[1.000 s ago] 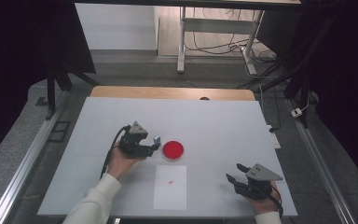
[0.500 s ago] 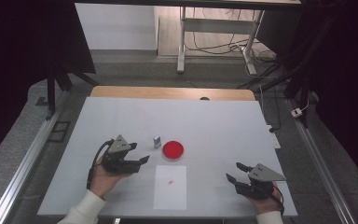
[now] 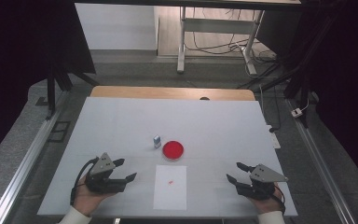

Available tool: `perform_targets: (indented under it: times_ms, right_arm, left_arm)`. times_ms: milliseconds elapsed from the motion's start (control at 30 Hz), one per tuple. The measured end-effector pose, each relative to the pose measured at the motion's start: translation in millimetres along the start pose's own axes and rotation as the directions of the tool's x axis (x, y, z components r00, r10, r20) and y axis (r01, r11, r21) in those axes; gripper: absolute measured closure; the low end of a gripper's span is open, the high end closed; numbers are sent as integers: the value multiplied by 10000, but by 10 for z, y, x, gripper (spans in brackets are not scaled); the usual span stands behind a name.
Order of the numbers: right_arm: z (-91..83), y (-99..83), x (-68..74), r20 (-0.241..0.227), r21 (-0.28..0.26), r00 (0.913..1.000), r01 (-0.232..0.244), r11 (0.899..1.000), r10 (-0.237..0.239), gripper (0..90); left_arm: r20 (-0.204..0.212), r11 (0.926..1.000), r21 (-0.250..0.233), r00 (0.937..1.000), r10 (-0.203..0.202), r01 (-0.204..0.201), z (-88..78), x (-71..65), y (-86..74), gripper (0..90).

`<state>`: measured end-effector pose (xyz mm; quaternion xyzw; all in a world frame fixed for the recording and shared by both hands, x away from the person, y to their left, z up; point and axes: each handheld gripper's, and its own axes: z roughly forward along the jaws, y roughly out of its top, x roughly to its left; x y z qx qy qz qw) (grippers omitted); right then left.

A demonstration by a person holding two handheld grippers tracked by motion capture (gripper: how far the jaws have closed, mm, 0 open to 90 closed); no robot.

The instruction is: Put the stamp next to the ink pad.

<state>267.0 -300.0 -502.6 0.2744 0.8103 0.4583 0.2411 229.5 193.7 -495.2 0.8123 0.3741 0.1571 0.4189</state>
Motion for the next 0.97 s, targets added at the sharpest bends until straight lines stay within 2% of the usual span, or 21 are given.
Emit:
perform_targets:
  times_ms: [167,267,367,967]
  right_arm:
    - [-2,4,5,-91,-77,10000,40,10000,-41,378]
    - [4,1,2,-88,-31,10000,33,10000,-33,378]
    - [6,5,2,-61,-12,10000,73,10000,-73,379]
    - [-6,6,-3,-59,-65,9999,129,9999,-129,383]
  left_arm:
    - [-146,10000,-21,9999,16,-16,-105,-3,-129,299]
    - [-266,9997,-123,9995,-198,194,-146,22,-199,300]
    - [-400,9997,-98,9990,-223,219,-154,52,-235,301]
    - [-499,9996,-130,9984,-260,254,-158,66,-260,302]
